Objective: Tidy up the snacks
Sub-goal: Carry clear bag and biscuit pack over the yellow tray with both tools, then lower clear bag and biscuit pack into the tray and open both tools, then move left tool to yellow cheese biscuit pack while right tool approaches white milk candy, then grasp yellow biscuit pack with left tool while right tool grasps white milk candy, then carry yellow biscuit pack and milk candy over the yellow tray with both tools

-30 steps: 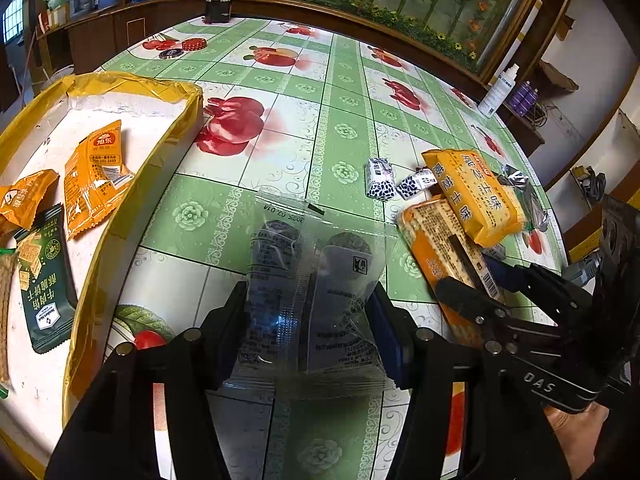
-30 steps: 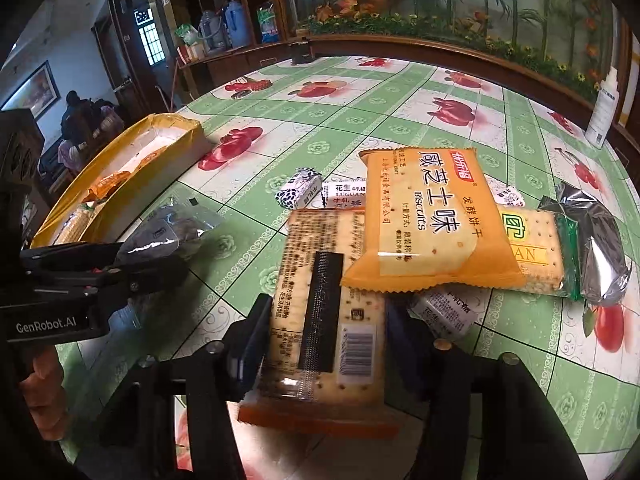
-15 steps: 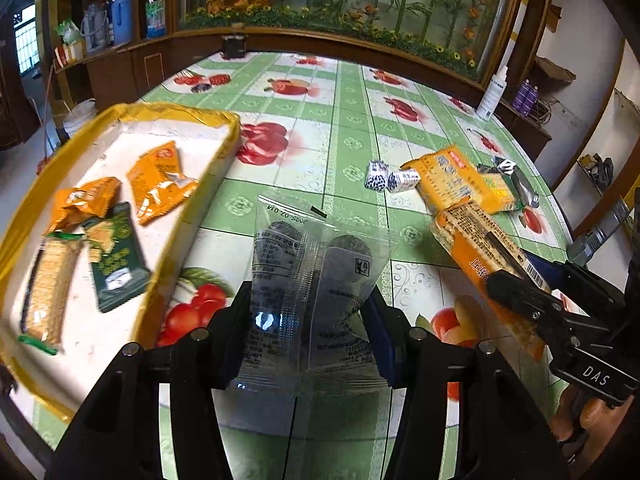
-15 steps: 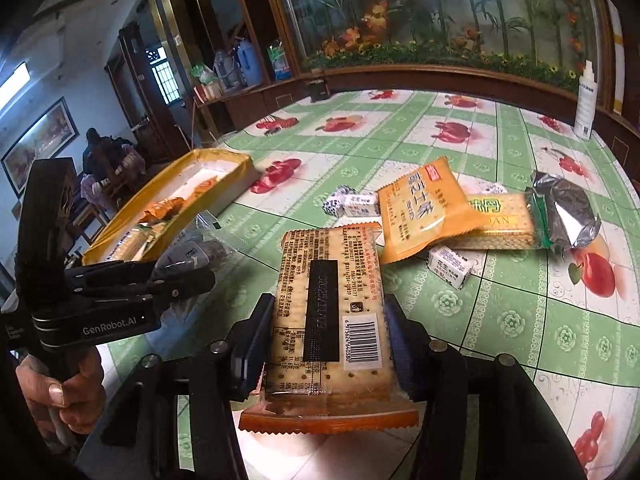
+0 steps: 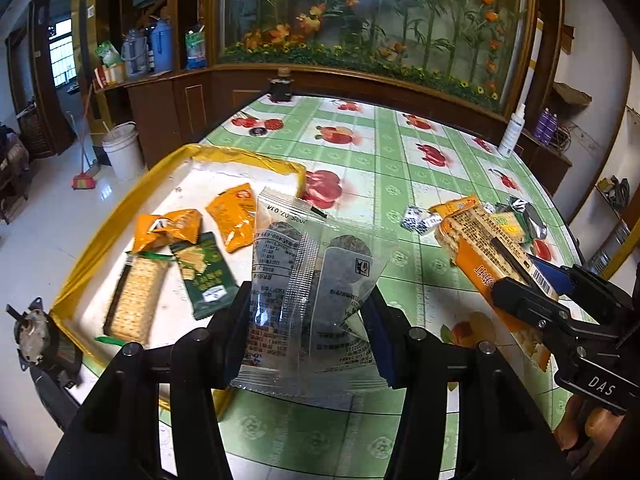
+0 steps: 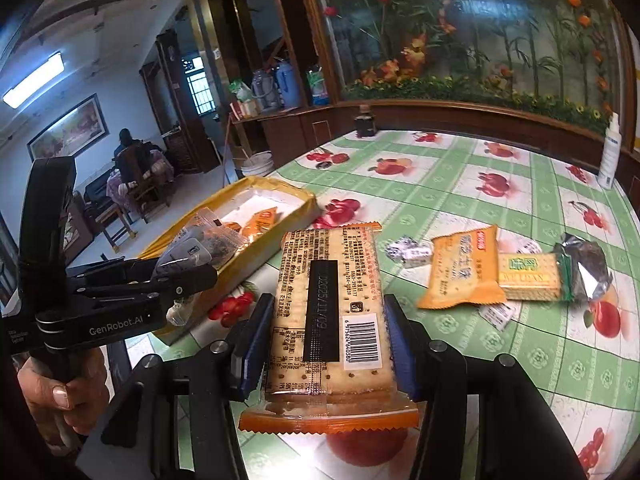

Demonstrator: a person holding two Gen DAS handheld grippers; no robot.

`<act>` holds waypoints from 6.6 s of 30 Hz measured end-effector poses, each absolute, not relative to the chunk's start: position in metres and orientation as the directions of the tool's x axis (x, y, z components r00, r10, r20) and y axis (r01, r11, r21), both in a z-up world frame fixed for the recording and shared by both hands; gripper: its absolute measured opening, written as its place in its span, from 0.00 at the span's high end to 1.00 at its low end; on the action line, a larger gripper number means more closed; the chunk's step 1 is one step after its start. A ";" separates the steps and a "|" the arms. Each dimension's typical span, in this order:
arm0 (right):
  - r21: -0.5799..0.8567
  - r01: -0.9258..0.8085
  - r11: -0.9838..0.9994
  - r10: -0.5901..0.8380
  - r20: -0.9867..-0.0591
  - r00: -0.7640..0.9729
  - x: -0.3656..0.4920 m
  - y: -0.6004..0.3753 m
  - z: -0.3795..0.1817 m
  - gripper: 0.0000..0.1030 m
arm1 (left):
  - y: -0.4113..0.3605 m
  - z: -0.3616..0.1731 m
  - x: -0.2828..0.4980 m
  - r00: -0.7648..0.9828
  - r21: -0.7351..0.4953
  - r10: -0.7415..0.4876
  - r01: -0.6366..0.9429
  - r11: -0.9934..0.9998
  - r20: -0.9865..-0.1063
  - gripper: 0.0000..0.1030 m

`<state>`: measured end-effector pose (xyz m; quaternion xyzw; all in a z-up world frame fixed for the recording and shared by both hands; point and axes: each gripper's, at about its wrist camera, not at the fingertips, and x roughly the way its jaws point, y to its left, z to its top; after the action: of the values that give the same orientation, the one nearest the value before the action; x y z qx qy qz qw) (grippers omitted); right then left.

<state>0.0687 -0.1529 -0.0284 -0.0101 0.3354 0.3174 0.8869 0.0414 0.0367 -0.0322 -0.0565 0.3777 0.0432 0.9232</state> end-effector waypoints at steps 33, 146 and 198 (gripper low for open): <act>0.230 -0.702 0.674 0.667 -0.599 0.444 0.133 -0.010 -0.031 0.48 | 0.135 -0.051 0.044 0.664 -0.164 0.081 -0.299 0.940 -0.744 0.50; 0.258 -0.344 0.903 0.416 -0.722 0.553 0.170 -0.250 -0.104 0.49 | -0.084 -0.100 0.249 0.452 -0.486 -0.400 -0.089 0.869 -0.797 0.30; 0.258 -0.488 0.834 0.516 -0.678 0.524 0.084 -0.191 -0.074 0.87 | 0.024 -0.039 0.043 0.683 -0.092 -0.027 -0.059 0.994 -0.730 0.33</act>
<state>0.0843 -0.1909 -0.0742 0.0180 0.3941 0.2876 0.8727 0.0426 0.0243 -0.0389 -0.0538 0.3979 0.0088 0.9158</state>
